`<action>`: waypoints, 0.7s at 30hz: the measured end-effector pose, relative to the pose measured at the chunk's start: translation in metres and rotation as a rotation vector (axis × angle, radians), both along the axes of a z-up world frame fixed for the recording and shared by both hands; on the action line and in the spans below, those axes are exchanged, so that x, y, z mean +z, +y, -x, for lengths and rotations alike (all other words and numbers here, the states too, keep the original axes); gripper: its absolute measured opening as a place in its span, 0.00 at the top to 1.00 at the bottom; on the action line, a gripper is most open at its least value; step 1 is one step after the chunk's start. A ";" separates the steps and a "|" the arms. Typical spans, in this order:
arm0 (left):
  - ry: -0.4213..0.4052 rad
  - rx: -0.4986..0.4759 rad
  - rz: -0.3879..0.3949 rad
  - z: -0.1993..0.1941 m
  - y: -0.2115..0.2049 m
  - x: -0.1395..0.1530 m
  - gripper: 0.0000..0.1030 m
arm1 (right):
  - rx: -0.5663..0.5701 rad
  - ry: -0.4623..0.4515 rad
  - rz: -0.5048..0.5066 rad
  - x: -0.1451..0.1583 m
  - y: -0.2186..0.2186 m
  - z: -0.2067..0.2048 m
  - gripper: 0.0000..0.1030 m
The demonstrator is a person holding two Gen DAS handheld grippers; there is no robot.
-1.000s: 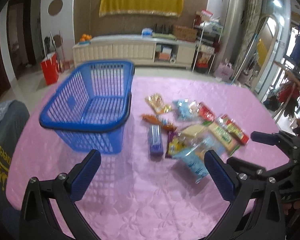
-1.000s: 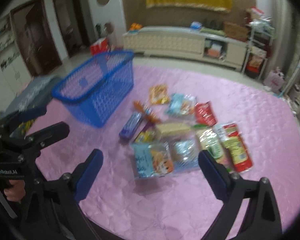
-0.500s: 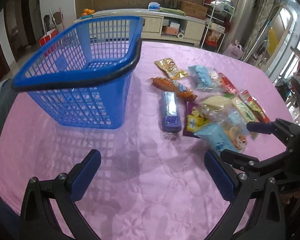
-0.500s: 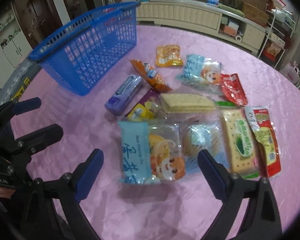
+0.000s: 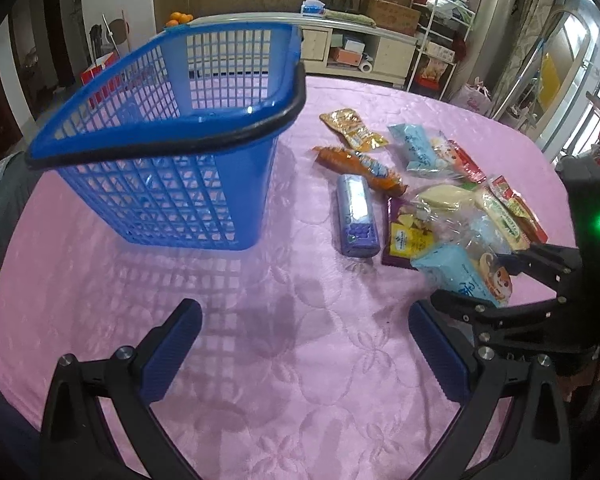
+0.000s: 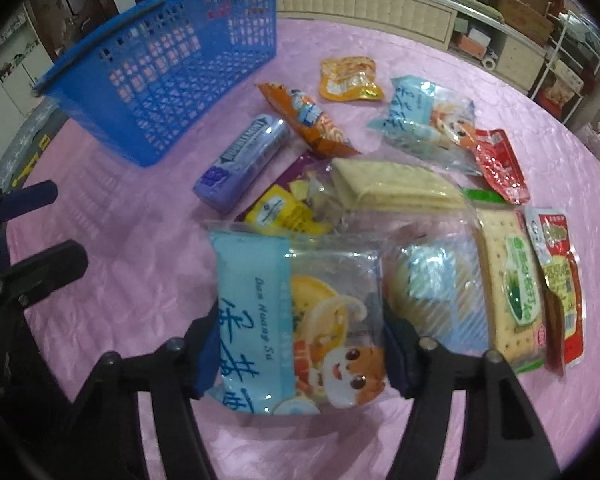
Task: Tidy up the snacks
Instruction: 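Reach the right tool to the blue biscuit bag and grasp it, then lift the blue biscuit bag with the right tool while the left tool grasps a clear bread bag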
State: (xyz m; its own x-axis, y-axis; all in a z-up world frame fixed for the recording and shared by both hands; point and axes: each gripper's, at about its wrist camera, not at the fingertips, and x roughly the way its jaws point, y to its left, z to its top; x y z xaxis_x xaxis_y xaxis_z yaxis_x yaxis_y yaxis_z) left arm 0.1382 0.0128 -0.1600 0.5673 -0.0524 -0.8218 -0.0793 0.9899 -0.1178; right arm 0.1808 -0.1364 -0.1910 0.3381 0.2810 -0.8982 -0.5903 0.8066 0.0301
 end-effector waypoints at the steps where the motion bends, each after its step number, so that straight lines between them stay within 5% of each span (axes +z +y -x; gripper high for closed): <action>1: -0.006 -0.004 -0.002 0.002 -0.002 0.004 0.01 | -0.001 -0.013 -0.005 0.003 -0.003 0.003 0.32; 11: -0.087 -0.085 -0.048 0.005 -0.041 0.044 0.01 | -0.122 -0.114 -0.096 0.058 -0.059 0.031 0.32; 21: -0.107 -0.210 -0.081 -0.012 -0.091 0.059 0.01 | -0.269 -0.150 -0.111 0.074 -0.115 0.021 0.32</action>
State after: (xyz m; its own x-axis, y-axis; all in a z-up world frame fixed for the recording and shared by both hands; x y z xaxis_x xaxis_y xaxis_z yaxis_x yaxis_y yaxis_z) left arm 0.1506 -0.0786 -0.1014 0.6347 -0.1144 -0.7642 0.1377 0.9899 -0.0338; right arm 0.1603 -0.2512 -0.1169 0.5399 0.2567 -0.8016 -0.3612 0.9309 0.0548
